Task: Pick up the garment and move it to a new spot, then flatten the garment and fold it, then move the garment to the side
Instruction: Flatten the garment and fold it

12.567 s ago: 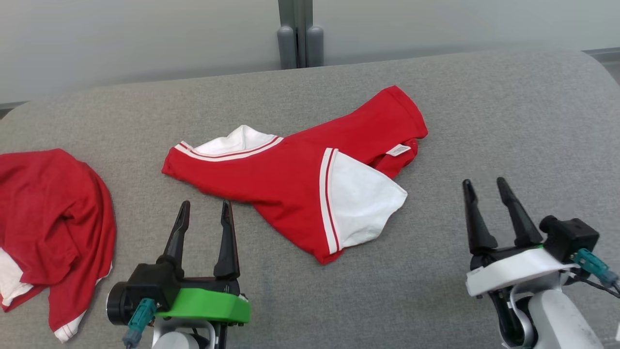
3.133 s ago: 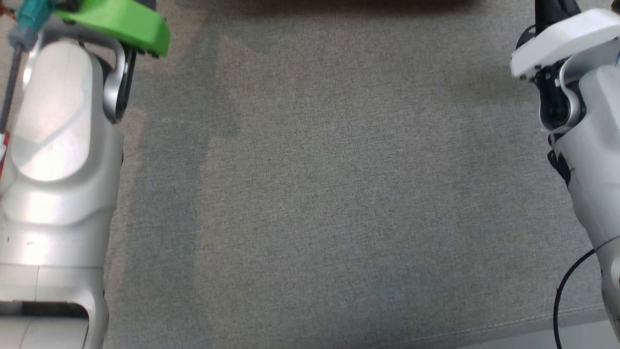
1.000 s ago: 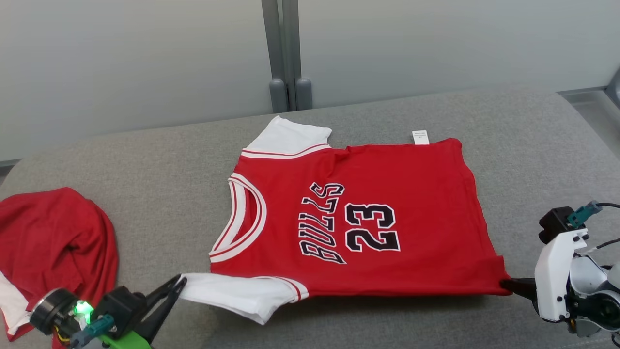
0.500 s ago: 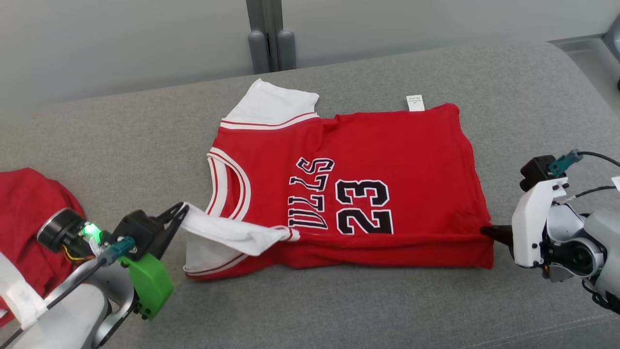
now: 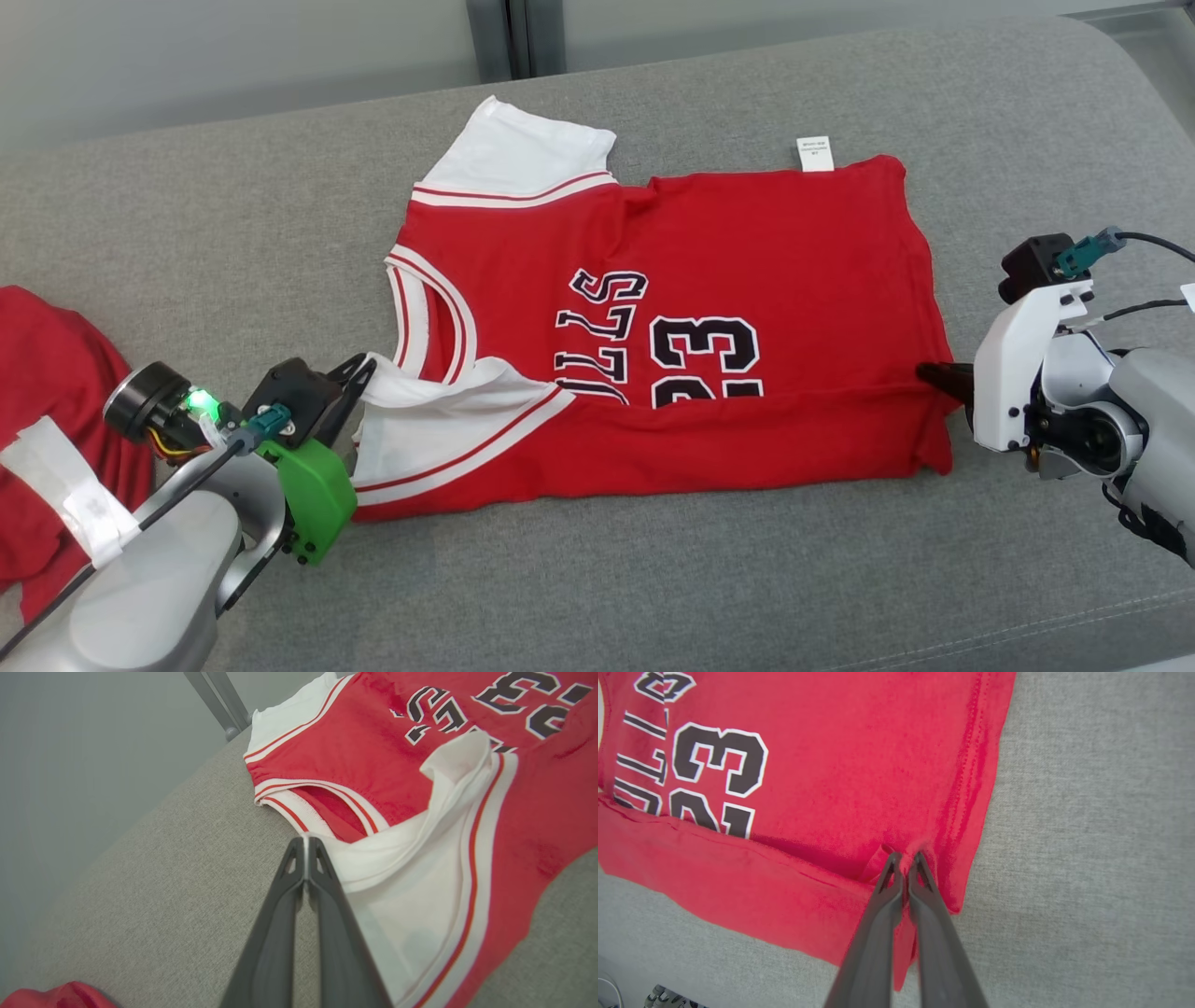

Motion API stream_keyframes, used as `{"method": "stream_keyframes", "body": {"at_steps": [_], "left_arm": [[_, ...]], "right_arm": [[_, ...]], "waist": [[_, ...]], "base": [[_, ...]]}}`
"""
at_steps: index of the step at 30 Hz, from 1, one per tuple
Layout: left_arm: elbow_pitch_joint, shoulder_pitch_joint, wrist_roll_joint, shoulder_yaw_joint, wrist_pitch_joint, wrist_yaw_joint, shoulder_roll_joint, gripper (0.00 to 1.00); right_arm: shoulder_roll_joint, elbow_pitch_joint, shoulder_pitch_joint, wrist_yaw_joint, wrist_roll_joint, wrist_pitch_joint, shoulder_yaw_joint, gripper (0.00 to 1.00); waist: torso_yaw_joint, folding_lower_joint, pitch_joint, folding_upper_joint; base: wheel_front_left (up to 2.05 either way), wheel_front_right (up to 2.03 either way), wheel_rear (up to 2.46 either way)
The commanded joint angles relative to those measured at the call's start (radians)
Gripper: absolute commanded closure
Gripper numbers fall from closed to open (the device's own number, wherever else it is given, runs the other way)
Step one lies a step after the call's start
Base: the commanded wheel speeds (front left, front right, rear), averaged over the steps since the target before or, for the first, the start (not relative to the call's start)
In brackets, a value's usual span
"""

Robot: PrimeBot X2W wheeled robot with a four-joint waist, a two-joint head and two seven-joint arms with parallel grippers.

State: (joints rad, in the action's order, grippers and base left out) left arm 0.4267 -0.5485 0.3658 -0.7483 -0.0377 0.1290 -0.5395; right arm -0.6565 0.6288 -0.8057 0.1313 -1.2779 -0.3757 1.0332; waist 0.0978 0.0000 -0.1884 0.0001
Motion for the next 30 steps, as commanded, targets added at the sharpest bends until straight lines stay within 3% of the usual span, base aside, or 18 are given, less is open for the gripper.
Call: {"method": "stream_keyframes", "body": {"at_steps": [1, 8, 9, 10, 11, 16, 22, 27, 30], "left_arm": [[0.017, -0.027, 0.003, -0.006, -0.011, 0.002, 0.007, 1.0], [0.094, -0.074, 0.029, -0.013, -0.042, 0.002, 0.038, 1.0], [0.105, -0.079, 0.035, -0.01, -0.044, 0.002, 0.043, 0.9], [0.119, -0.084, 0.038, -0.007, -0.041, 0.001, 0.047, 0.64], [0.129, -0.088, 0.038, -0.007, -0.037, -0.002, 0.049, 0.0], [0.168, -0.097, 0.052, 0.008, -0.083, -0.025, 0.075, 0.0], [0.16, -0.066, 0.105, 0.09, -0.195, -0.111, 0.121, 0.0], [0.024, 0.007, 0.153, 0.228, -0.229, -0.189, 0.165, 0.0], [-0.116, 0.096, 0.136, 0.349, -0.227, -0.236, 0.195, 0.0]], "right_arm": [[0.004, 0.007, -0.011, -0.001, 0.006, 0.01, 0.003, 1.0], [0.008, 0.017, -0.028, -0.001, 0.01, 0.071, 0.007, 1.0], [0.01, 0.018, -0.029, -0.001, 0.006, 0.08, 0.007, 1.0], [0.01, 0.016, -0.033, -0.001, 0.01, 0.099, 0.006, 0.62], [0.012, 0.023, -0.029, -0.001, 0.001, 0.103, 0.004, 0.0], [0.02, 0.051, -0.038, -0.001, 0.014, 0.165, 0.008, 0.0], [0.019, 0.03, -0.019, -0.001, 0.034, 0.388, -0.028, 0.0], [0.023, -0.007, 0.049, -0.001, 0.028, 0.608, -0.098, 0.0], [0.034, -0.025, 0.092, -0.001, 0.07, 0.639, -0.165, 0.0]], "waist": [[-0.001, 0.0, -0.008, -0.0001], [0.0, 0.0, -0.022, -0.0001], [0.0, 0.0, -0.023, -0.0001], [0.0, 0.0, -0.024, -0.0001], [0.0, 0.0, -0.023, -0.0001], [0.001, 0.0, -0.011, -0.0001], [-0.005, 0.0, 0.024, -0.0001], [-0.002, 0.0, 0.061, -0.0001], [0.004, 0.0, 0.078, -0.0001]], "base": [[0.0, 0.0, 0.0], [0.0, 0.0, 0.0], [0.0, 0.0, 0.0], [0.0, 0.0, 0.0], [0.0, 0.0, 0.0], [0.0, 0.0, 0.0], [0.0, 0.0, 0.0], [0.0, 0.0, 0.0], [0.0, 0.0, 0.0]]}}
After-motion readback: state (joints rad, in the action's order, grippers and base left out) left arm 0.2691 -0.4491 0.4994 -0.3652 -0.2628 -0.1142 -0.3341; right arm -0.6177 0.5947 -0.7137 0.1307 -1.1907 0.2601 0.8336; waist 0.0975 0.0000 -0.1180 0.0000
